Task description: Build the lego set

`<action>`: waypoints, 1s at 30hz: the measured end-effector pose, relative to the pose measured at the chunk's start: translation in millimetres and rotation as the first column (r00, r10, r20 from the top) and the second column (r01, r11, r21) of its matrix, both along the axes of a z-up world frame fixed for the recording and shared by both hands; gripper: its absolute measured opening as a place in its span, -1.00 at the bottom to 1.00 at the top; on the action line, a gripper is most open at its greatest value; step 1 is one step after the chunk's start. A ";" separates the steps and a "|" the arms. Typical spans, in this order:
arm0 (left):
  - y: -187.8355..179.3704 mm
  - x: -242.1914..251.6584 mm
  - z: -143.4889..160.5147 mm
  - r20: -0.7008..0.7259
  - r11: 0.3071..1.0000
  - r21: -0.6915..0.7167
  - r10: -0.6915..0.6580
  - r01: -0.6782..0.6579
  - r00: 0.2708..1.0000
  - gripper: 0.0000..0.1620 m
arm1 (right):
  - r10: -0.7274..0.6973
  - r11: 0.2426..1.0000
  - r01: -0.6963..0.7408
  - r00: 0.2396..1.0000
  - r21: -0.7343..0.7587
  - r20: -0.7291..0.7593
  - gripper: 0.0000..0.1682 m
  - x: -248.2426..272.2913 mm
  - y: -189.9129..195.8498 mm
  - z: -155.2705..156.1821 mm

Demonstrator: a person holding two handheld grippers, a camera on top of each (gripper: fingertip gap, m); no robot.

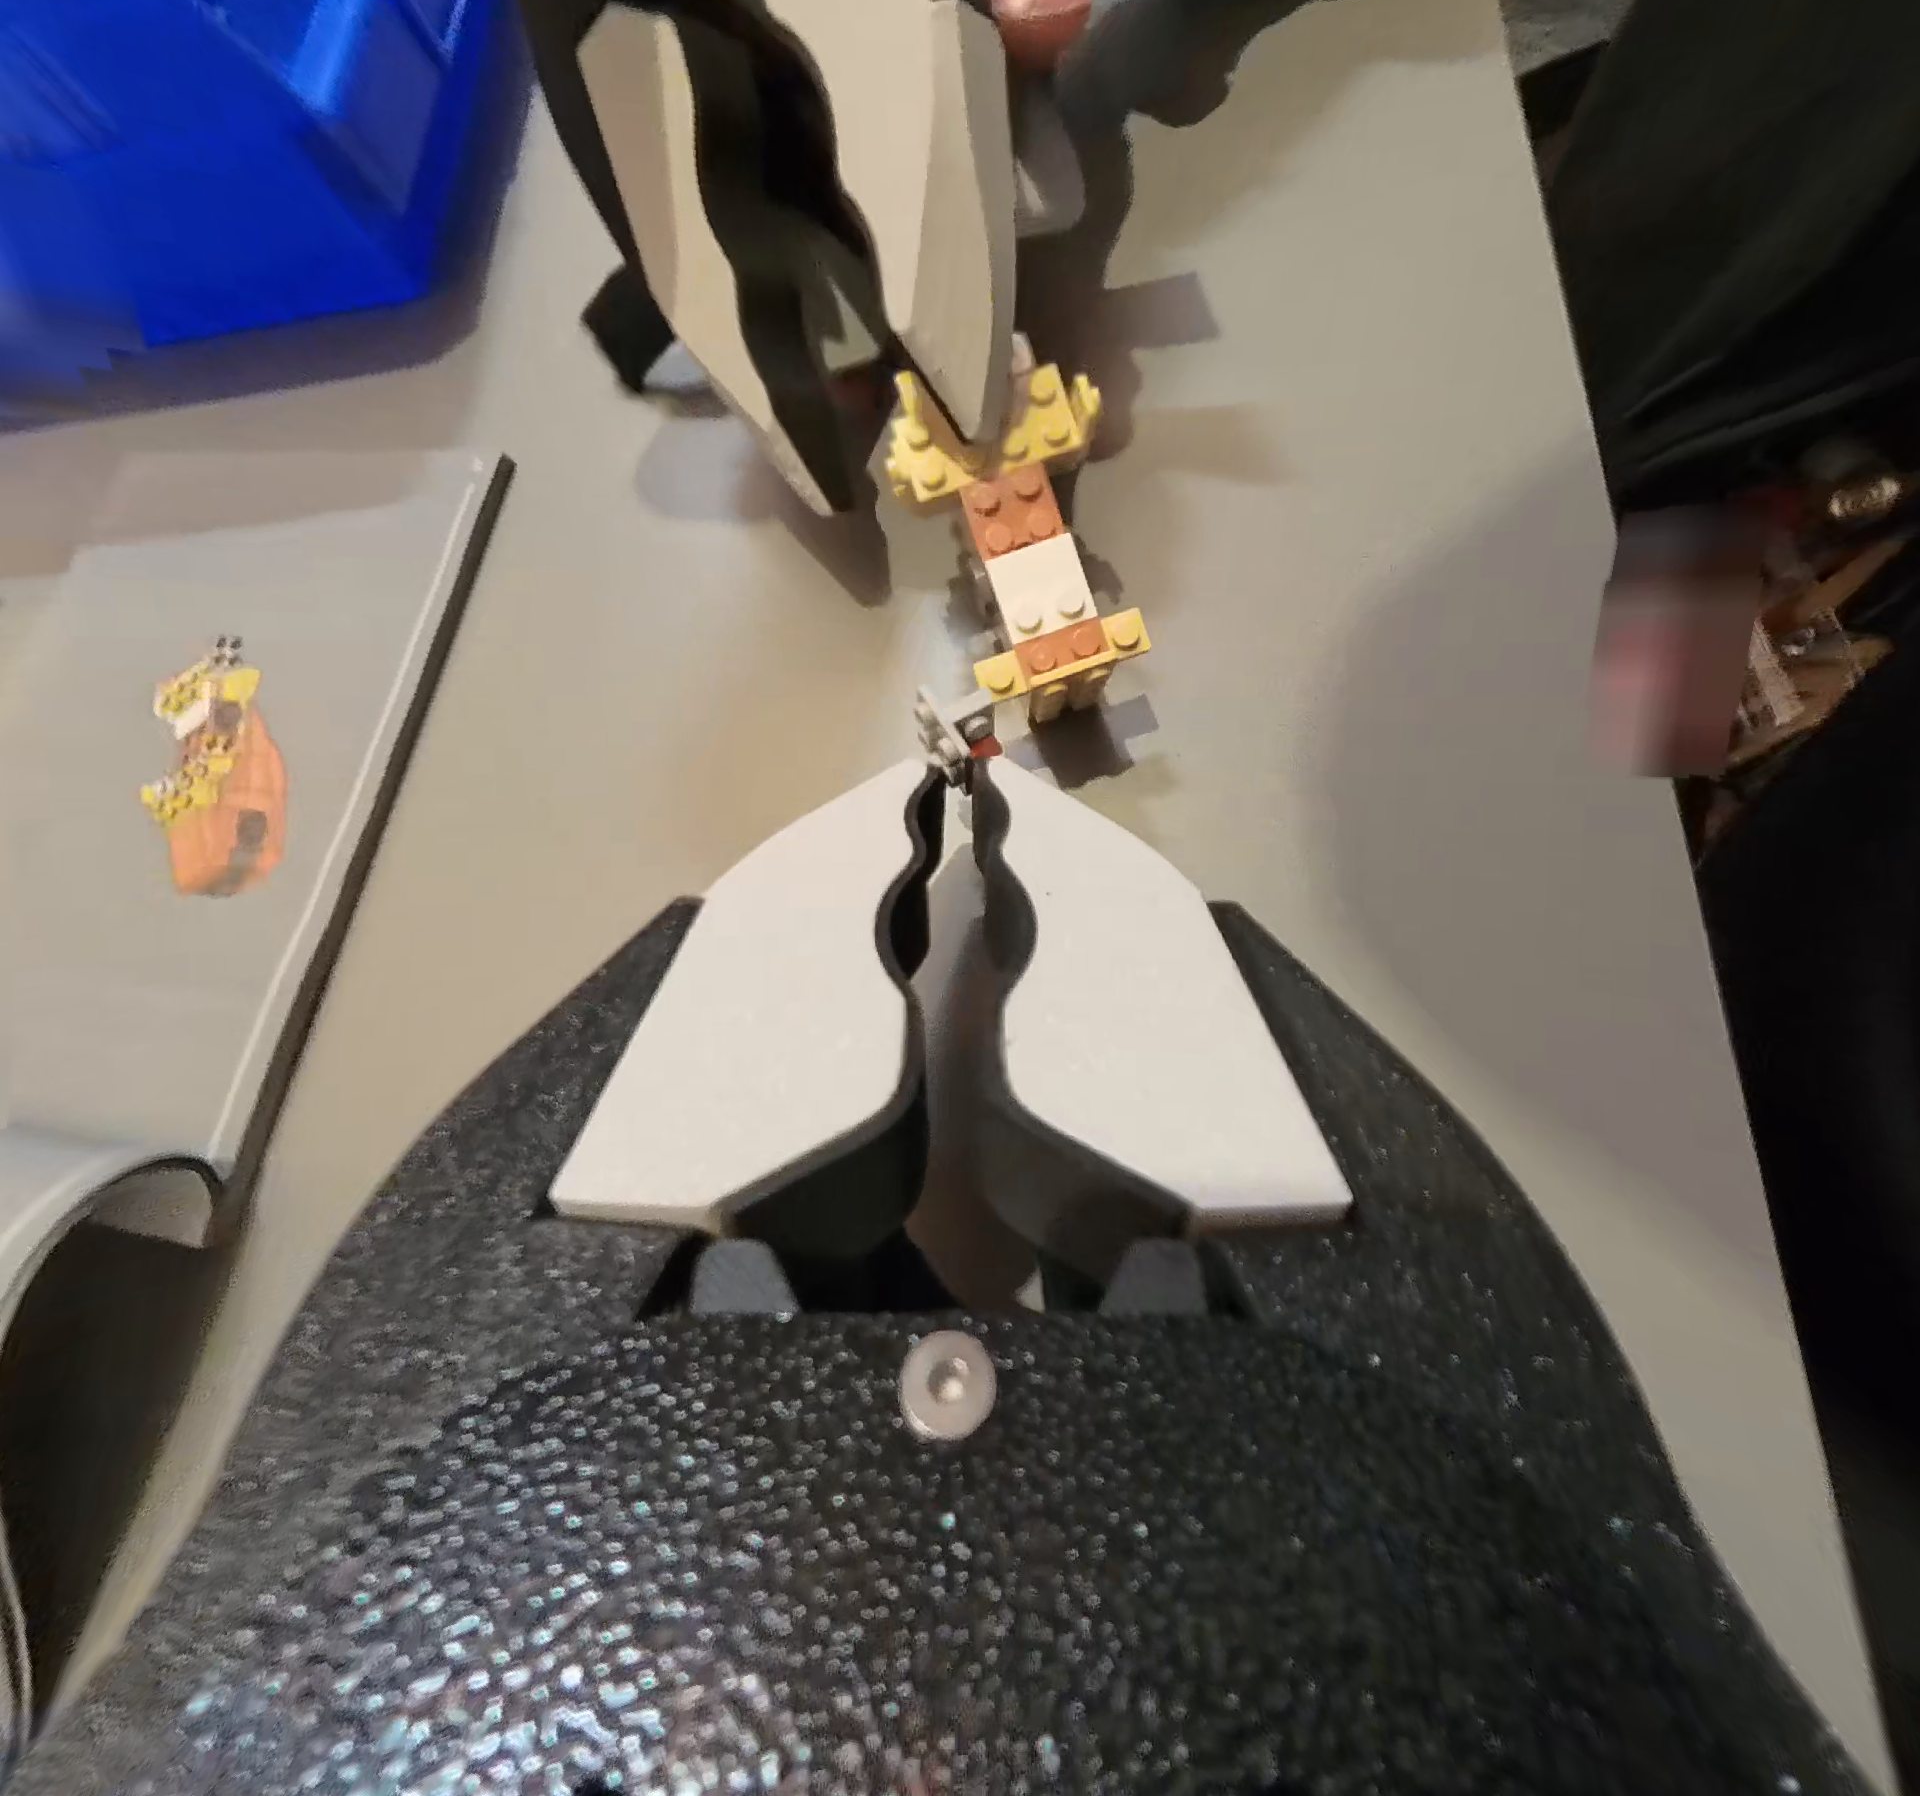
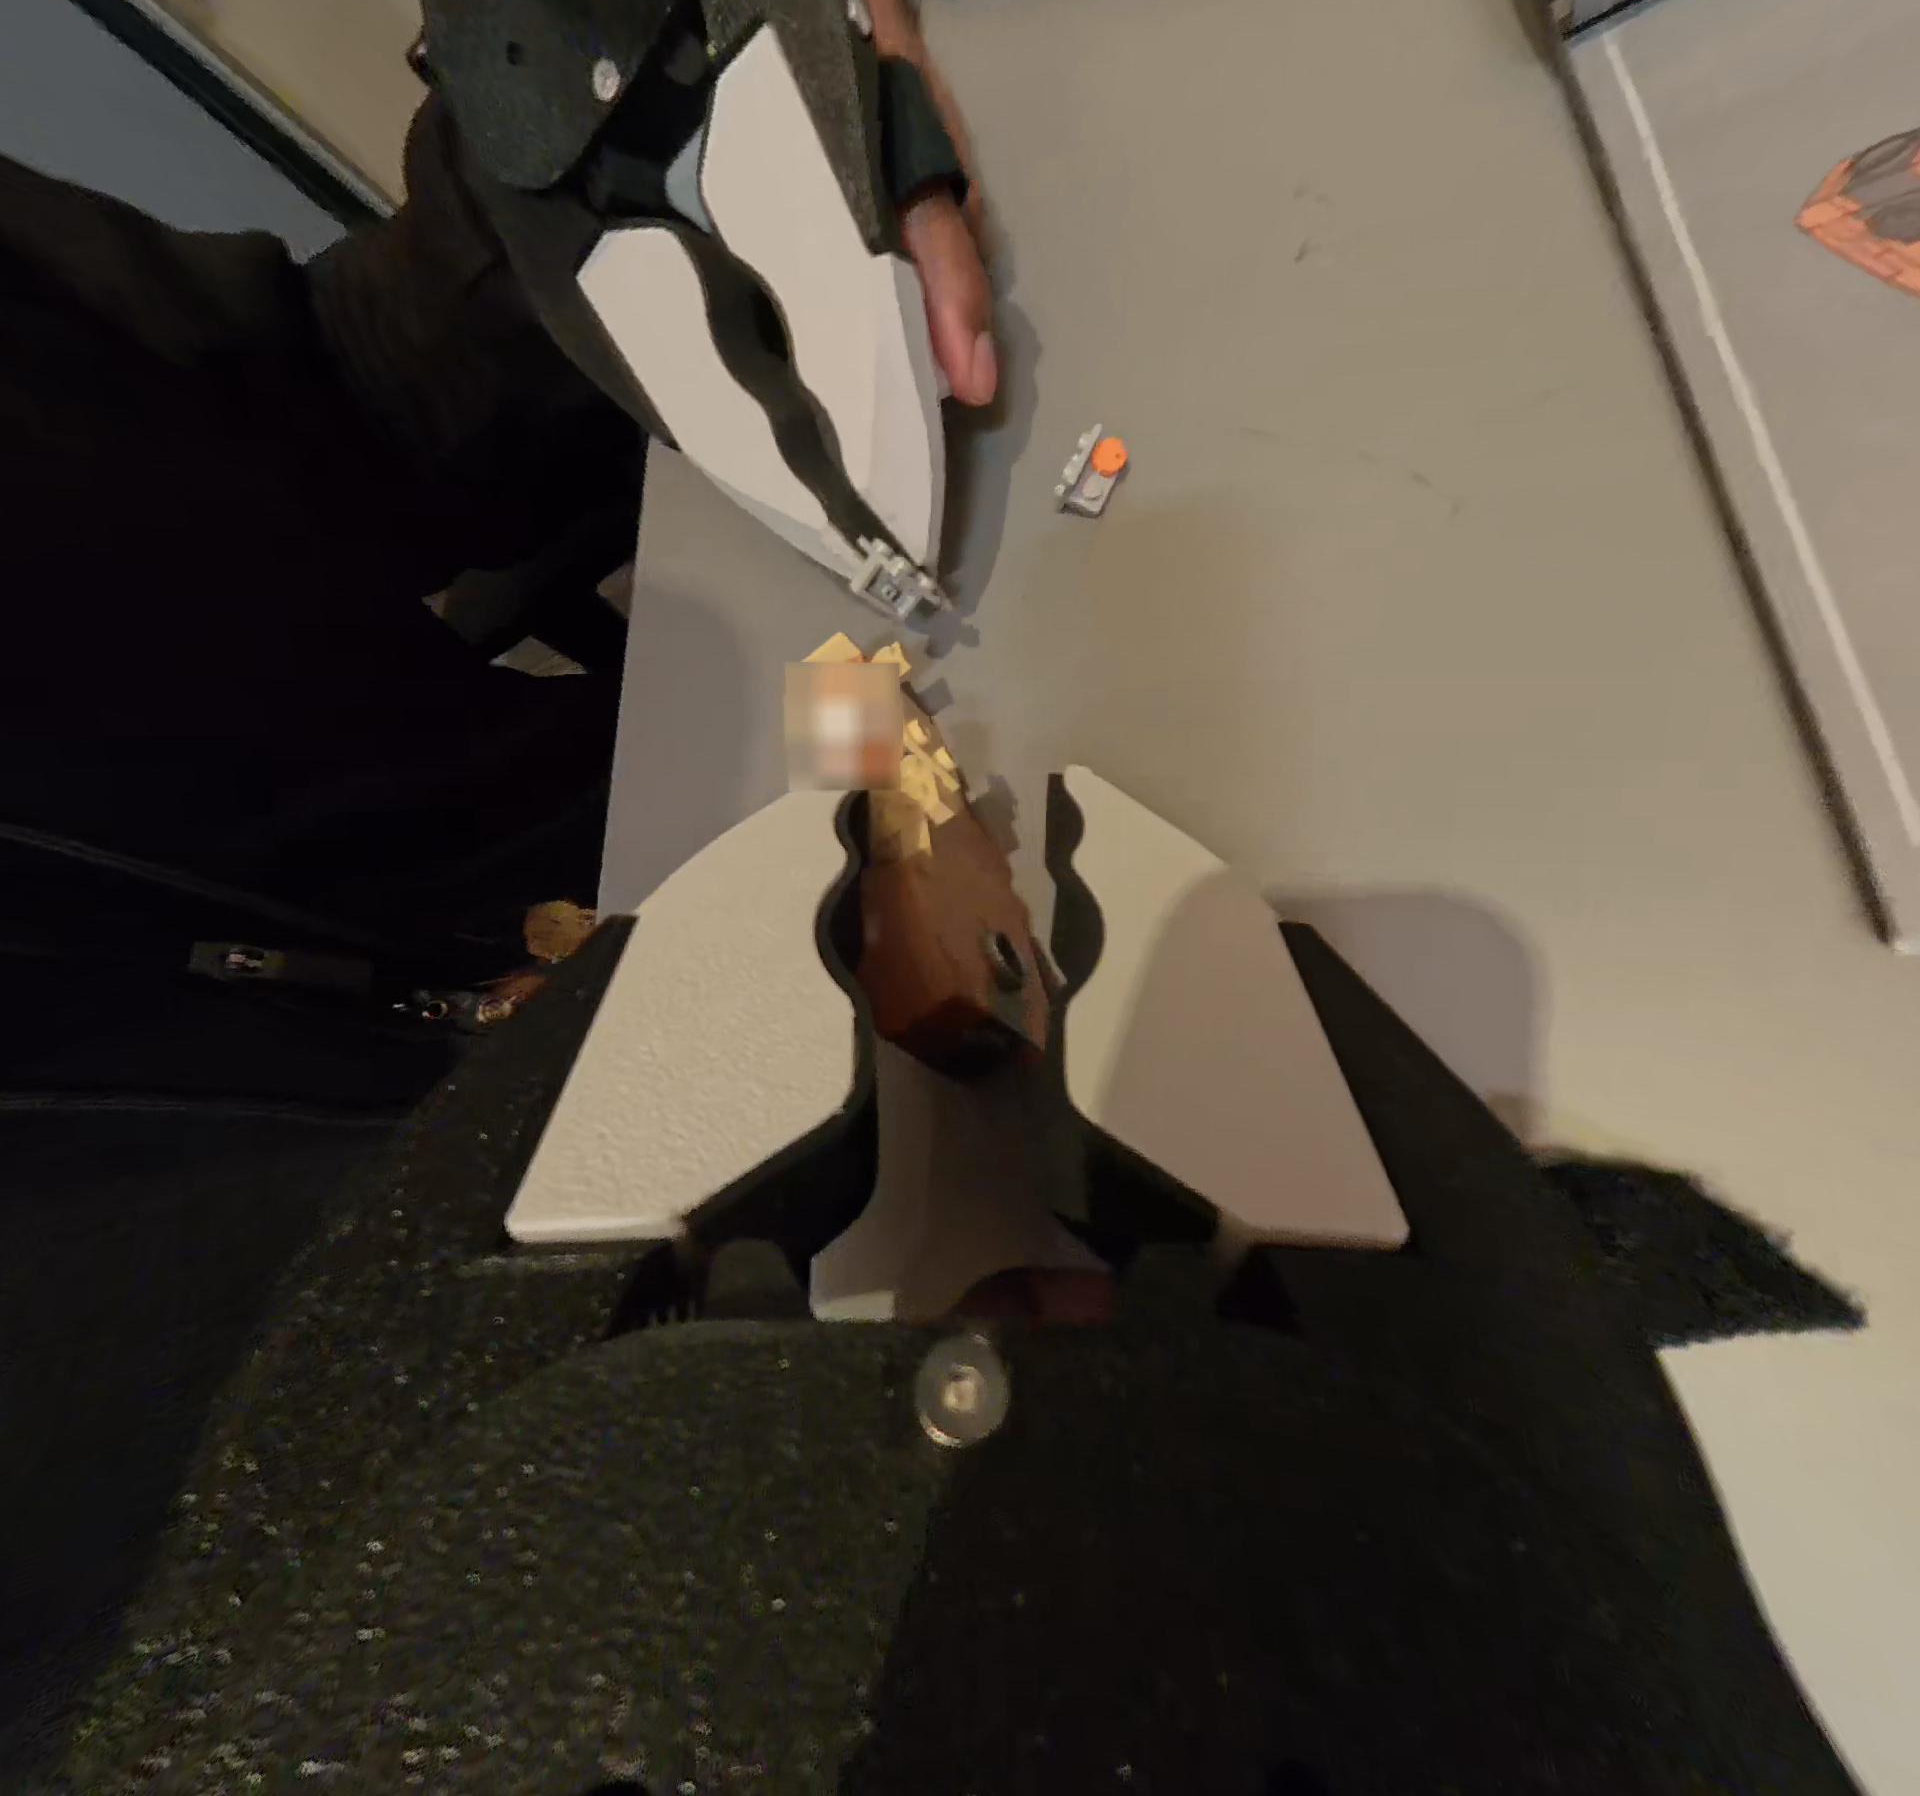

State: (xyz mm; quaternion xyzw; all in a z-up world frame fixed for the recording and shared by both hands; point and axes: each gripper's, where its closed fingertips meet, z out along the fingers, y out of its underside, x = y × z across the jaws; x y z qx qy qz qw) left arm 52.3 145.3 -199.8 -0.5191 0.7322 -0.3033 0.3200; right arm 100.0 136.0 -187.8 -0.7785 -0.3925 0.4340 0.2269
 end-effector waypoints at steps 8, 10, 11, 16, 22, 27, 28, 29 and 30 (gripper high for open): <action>-5.8 -8.1 26.3 0.029 0.943 -0.161 0.299 -0.290 0.954 -0.95 | -0.252 0.936 0.211 0.960 0.281 0.121 -0.70 -0.2 -4.8 44.3; -11.9 -8.7 32.5 0.044 0.930 -0.185 0.330 -0.317 0.943 -0.95 | -0.264 0.924 0.202 0.951 0.324 0.161 -0.73 -20.4 -16.3 45.1; -13.0 -9.2 34.0 0.046 0.926 -0.181 0.346 -0.333 0.937 -0.95 | -0.269 0.920 0.197 0.946 0.339 0.180 -0.74 -30.0 -21.1 43.5; -19.4 -14.4 36.6 0.042 0.923 -0.129 0.369 -0.361 0.928 -0.95 | -0.287 0.920 0.215 0.939 0.328 0.190 -0.88 -59.6 -30.8 37.2; -28.3 -20.4 40.5 0.033 0.937 -0.072 0.345 -0.342 0.938 -0.95 | -0.321 0.913 0.250 0.928 0.324 0.189 -0.92 -66.6 -29.5 38.0; -30.4 -21.8 37.8 0.014 0.940 -0.038 0.340 -0.340 0.940 -0.95 | -0.316 0.915 0.238 0.926 0.326 0.209 -0.93 -70.5 -30.6 35.1; -33.1 -22.6 38.2 0.012 0.941 -0.035 0.337 -0.336 0.941 -0.95 | -0.313 0.917 0.237 0.927 0.322 0.207 -0.93 -70.5 -30.9 35.0; -33.1 -22.9 38.0 0.011 0.941 -0.028 0.337 -0.336 0.942 -0.95 | -0.310 0.918 0.237 0.929 0.317 0.204 -0.93 -70.6 -31.4 34.9; -33.0 -23.2 37.8 0.010 0.941 -0.024 0.337 -0.336 0.942 -0.95 | -0.308 0.920 0.237 0.930 0.312 0.199 -0.93 -71.4 -31.2 34.3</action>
